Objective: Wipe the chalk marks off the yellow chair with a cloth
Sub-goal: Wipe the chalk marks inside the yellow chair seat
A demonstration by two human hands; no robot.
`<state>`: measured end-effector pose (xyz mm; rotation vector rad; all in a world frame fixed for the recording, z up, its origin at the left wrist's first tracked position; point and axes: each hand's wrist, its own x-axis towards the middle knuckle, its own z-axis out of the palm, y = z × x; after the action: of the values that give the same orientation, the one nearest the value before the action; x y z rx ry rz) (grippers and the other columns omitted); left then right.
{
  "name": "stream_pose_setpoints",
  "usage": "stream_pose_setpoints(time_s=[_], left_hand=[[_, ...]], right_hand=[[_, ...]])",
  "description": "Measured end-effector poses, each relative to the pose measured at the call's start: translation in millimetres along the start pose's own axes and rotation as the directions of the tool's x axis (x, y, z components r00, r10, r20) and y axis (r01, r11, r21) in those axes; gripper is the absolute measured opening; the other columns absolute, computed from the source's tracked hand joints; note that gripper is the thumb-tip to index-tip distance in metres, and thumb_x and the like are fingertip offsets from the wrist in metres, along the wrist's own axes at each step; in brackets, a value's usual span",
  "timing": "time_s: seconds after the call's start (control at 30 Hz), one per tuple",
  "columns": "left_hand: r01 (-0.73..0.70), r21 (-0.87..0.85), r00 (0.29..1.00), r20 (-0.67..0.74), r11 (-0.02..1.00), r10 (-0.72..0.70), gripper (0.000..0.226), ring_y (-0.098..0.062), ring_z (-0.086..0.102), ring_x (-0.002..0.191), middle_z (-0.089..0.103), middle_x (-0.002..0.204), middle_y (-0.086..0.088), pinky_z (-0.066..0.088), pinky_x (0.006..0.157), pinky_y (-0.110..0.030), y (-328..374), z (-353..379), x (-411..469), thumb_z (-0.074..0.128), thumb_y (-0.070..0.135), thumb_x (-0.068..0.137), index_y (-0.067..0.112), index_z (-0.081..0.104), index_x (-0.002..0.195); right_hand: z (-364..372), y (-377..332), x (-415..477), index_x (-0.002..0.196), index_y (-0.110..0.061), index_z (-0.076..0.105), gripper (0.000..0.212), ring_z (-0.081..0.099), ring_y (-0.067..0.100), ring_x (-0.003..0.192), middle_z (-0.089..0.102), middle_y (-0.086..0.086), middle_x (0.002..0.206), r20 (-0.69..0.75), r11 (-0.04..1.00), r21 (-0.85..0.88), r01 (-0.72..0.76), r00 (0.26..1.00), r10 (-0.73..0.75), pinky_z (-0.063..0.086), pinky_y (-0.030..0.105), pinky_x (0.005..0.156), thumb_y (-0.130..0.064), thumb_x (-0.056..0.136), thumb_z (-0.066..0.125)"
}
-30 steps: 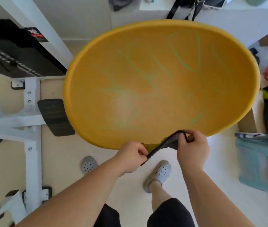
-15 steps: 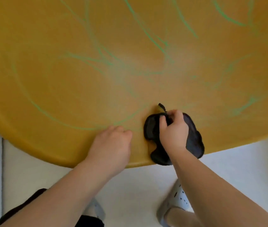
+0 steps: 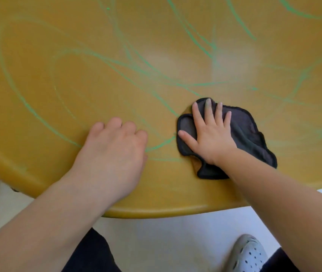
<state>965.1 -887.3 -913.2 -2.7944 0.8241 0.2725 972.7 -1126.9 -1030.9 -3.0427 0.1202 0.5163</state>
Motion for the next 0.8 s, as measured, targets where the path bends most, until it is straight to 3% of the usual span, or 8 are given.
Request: stream_pose_setpoints(time_s=[0.1,0.2,0.27,0.37,0.43,0.53,0.67,0.8], left_hand=[[0.017,0.030,0.997,0.075,0.999,-0.019,0.026,-0.026,0.046,0.111,0.056,0.109,0.004,0.036,0.092,-0.044,4.5,6.9,-5.2,0.045,0.046,0.094,0.027,0.060,0.104],[0.016,0.037,0.997,0.075,0.999,-0.019,0.031,-0.025,0.043,0.118,0.052,0.120,0.005,0.035,0.097,-0.044,5.7,5.9,-4.4,0.040,0.048,0.097,0.028,0.057,0.112],[0.015,0.018,0.998,0.055,1.000,-0.016,0.032,-0.025,0.045,0.115,0.054,0.118,0.005,0.037,0.095,-0.044,3.4,5.8,-3.1,0.041,0.049,0.095,0.027,0.059,0.109],[-0.015,-0.017,0.999,0.043,1.000,0.016,0.031,-0.027,0.054,0.099,0.061,0.100,0.001,0.043,0.084,-0.045,1.2,7.2,-1.9,0.048,0.049,0.086,0.024,0.066,0.092],[-0.036,-0.036,0.998,0.045,0.999,0.038,0.029,-0.029,0.056,0.090,0.062,0.090,0.000,0.045,0.077,-0.045,1.4,11.9,-3.2,0.051,0.047,0.081,0.022,0.067,0.082],[-0.059,-0.046,0.998,0.031,0.997,0.061,0.030,-0.029,0.058,0.085,0.063,0.087,0.000,0.047,0.074,-0.044,0.6,13.2,-4.8,0.048,0.046,0.079,0.023,0.066,0.078],[-0.050,-0.047,0.999,0.004,0.998,0.051,0.029,-0.028,0.058,0.087,0.063,0.086,0.001,0.046,0.075,-0.042,0.1,11.3,-4.5,0.044,0.045,0.083,0.024,0.063,0.081],[-0.055,-0.059,0.998,-0.044,0.997,0.052,0.022,-0.028,0.058,0.090,0.062,0.088,0.001,0.044,0.077,-0.041,-0.1,13.8,-4.0,0.048,0.041,0.087,0.024,0.062,0.083]], right_hand=[[-2.5,-0.5,17.0,0.162,-0.022,-0.010,0.087,-0.014,0.040,0.155,-0.013,0.014,0.169,-0.014,1.000,0.004,0.016,1.000,-0.016,-0.003,0.061,0.123,-0.074,0.092,0.001],[-2.6,-14.5,-2.7,0.162,-0.019,-0.005,0.087,-0.011,0.036,0.156,-0.010,0.011,0.170,0.004,0.989,0.023,0.143,0.990,-0.144,0.001,0.058,0.125,-0.069,0.090,-0.002],[-3.8,-26.8,-40.7,0.162,-0.021,-0.006,0.086,-0.015,0.032,0.156,-0.015,0.006,0.170,0.068,0.951,0.082,0.298,0.950,-0.304,-0.001,0.054,0.125,-0.067,0.089,-0.003],[-8.1,-30.4,-95.9,0.160,-0.031,-0.016,0.078,-0.031,0.019,0.151,-0.031,-0.008,0.165,0.153,0.879,0.184,0.440,0.871,-0.468,-0.017,0.040,0.123,-0.068,0.092,-0.006],[-5.9,-15.9,-98.1,0.157,-0.036,-0.020,0.077,-0.034,0.014,0.150,-0.033,-0.013,0.163,0.171,0.881,0.200,0.428,0.871,-0.461,-0.019,0.037,0.122,-0.074,0.091,-0.007],[0.1,6.7,-48.1,0.155,-0.040,-0.015,0.088,-0.019,0.022,0.155,-0.019,-0.005,0.168,0.071,0.929,0.093,0.358,0.928,-0.365,-0.004,0.047,0.126,-0.086,0.081,-0.008],[-7.0,15.7,23.0,0.161,-0.038,-0.005,0.097,-0.015,0.023,0.156,-0.013,-0.002,0.170,-0.005,0.979,0.072,0.189,0.982,-0.190,-0.004,0.051,0.126,-0.089,0.080,0.010],[-6.3,-8.0,3.2,0.162,-0.029,-0.003,0.108,-0.012,0.033,0.156,-0.012,0.003,0.170,0.034,0.957,0.043,0.286,0.957,-0.287,0.002,0.058,0.124,-0.093,0.076,-0.006]])
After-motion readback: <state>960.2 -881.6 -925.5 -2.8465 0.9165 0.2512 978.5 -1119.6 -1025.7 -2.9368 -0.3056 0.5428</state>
